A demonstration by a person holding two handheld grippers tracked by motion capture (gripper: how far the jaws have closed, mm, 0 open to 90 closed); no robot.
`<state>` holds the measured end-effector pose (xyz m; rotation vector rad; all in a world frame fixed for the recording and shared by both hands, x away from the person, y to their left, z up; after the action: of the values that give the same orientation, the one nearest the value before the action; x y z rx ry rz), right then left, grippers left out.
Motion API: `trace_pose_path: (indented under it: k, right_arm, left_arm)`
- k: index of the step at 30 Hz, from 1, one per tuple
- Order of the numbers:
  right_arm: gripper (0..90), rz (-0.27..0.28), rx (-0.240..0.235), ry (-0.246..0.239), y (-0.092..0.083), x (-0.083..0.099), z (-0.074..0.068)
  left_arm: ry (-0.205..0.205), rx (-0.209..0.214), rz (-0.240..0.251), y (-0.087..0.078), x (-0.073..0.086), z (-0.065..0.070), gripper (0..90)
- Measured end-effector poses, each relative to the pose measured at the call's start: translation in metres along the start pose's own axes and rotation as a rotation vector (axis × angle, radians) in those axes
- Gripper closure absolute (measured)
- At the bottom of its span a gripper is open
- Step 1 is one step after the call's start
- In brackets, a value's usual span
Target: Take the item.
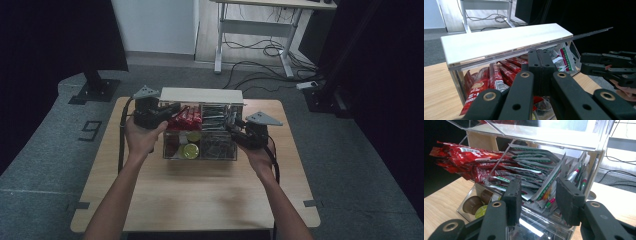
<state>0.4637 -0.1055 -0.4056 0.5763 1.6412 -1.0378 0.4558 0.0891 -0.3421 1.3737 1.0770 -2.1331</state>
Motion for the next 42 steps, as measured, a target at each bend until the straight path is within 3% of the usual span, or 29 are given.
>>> trace_pose_path:
  k: [34,42]
  right_arm:
    - [62.0,-0.038,0.059,0.001,0.033,-0.006,0.008]
    - [68.4,-0.049,0.078,0.01,0.037,-0.006,0.012]
  left_arm:
    - [-0.001,0.004,-0.002,0.001,-0.001,0.0,90.0]
    - [0.0,0.004,-0.003,0.001,0.0,0.001,90.0]
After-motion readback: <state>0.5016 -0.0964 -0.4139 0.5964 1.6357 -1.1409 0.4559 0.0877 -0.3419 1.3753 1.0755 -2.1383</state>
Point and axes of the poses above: each handheld gripper's, and its own axes: y roughly forward along the jaws, x roughly out of its underside, z roughly to its right, the point moved 10 cm from there along y, roughly forward along the jaws, and after that the axes turned 2 degrees about x, right-handed, at the moved point
